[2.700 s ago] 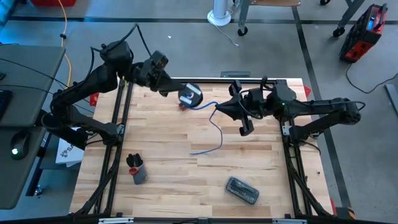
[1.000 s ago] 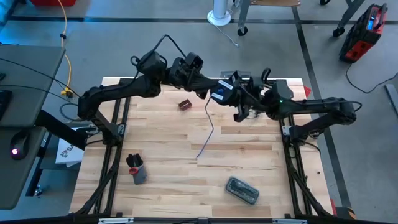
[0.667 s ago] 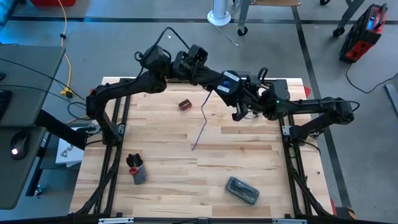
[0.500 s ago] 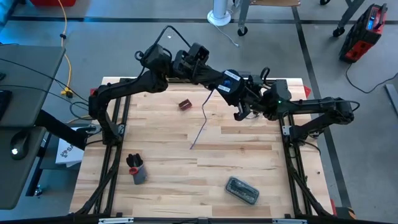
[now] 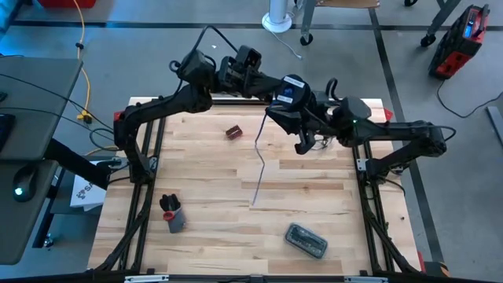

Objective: Coil cords
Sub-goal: Coil the blue wire onto the spool

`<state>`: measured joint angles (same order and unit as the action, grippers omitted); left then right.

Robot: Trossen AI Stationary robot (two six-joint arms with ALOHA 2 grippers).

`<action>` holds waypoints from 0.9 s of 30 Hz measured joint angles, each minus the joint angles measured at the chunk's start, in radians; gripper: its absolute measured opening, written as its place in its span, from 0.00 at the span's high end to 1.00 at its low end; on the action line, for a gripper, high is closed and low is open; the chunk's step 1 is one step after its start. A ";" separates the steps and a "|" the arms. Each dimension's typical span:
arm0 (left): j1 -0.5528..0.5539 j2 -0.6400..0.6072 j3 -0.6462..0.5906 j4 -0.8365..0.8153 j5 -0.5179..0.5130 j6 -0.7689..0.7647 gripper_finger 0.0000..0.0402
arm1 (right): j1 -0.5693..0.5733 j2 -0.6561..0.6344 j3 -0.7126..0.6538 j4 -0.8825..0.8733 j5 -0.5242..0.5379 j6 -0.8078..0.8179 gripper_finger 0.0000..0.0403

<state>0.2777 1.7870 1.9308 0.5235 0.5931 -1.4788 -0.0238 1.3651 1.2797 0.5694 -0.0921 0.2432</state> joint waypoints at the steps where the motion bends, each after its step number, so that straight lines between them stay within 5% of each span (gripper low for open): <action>1: 0.005 0.000 0.000 0.000 0.001 0.005 1.00 | 0.000 0.000 0.009 -0.015 -0.017 0.000 1.00; 14: 0.105 -0.070 0.017 -0.022 0.008 0.019 1.00 | 0.027 0.003 0.028 -0.044 -0.078 -0.016 1.00; 27: 0.135 -0.153 0.015 -0.296 0.080 0.211 1.00 | 0.025 0.000 0.029 -0.038 -0.072 -0.019 0.99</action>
<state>0.4130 1.6342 1.9461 0.2273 0.6734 -1.2680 0.0009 1.3651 1.3083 0.5312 -0.1640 0.2239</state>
